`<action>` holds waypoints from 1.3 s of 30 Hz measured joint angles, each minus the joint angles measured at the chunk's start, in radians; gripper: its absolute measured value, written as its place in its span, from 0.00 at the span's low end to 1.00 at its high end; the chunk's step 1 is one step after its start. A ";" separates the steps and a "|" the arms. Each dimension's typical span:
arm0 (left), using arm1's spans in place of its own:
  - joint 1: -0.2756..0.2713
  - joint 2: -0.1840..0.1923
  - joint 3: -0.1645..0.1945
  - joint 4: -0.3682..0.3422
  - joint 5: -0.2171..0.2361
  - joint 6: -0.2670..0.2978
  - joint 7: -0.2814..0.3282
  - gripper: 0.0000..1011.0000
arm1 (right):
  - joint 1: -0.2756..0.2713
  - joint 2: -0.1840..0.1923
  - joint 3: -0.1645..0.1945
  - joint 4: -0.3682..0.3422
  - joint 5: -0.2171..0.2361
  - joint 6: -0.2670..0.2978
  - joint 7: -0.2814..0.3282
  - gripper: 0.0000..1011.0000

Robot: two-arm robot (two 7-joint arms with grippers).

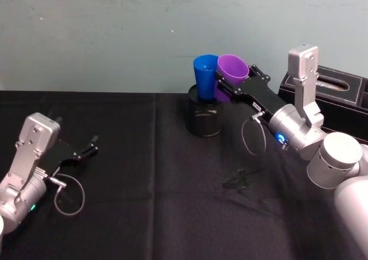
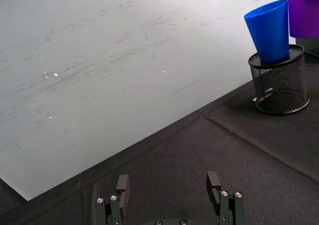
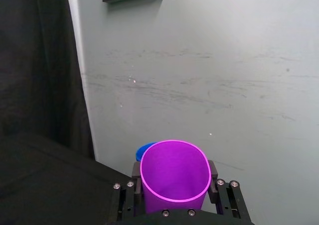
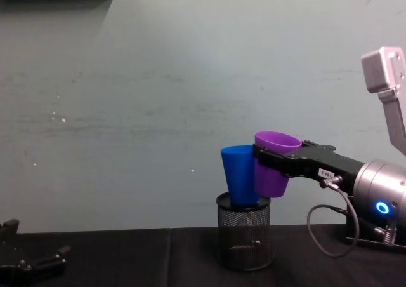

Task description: Pick up one cup with a gripper and tap it against the other cup.

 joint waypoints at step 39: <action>0.000 0.000 0.000 0.000 0.000 0.000 0.000 1.00 | -0.033 0.030 -0.003 -0.079 -0.006 0.059 -0.005 0.73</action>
